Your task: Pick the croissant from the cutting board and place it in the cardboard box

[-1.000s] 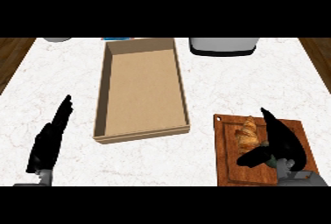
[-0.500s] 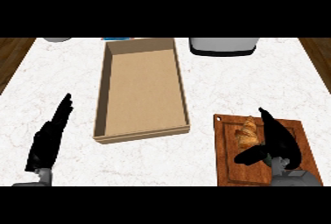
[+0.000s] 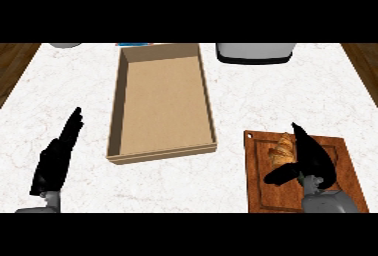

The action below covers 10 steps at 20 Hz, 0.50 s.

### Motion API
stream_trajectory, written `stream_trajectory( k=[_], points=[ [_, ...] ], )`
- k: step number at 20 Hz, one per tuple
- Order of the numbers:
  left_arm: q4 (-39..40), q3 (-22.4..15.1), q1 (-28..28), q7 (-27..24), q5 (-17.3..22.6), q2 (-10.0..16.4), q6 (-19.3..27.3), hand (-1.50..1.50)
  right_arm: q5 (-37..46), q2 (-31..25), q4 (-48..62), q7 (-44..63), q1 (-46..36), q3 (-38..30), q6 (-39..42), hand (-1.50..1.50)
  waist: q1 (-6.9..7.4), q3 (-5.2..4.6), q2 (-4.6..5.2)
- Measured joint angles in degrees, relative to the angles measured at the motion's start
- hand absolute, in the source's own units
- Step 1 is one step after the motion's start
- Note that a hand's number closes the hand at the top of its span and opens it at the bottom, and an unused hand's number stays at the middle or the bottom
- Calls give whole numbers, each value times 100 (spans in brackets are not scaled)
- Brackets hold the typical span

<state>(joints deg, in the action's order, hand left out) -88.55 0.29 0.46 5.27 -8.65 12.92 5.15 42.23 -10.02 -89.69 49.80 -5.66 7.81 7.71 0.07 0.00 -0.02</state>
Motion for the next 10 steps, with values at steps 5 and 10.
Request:
stream_trajectory(
  k=[5,10],
  points=[
    [31,142,-111,14,-87,-58,-56,0,90,39,82,-68,36,-47,177,-150,-3,0,0],
    [38,144,-34,-56,-199,-187,-86,0,97,179,351,-365,53,-148,26,150,-4,-11,-10]
  ],
)
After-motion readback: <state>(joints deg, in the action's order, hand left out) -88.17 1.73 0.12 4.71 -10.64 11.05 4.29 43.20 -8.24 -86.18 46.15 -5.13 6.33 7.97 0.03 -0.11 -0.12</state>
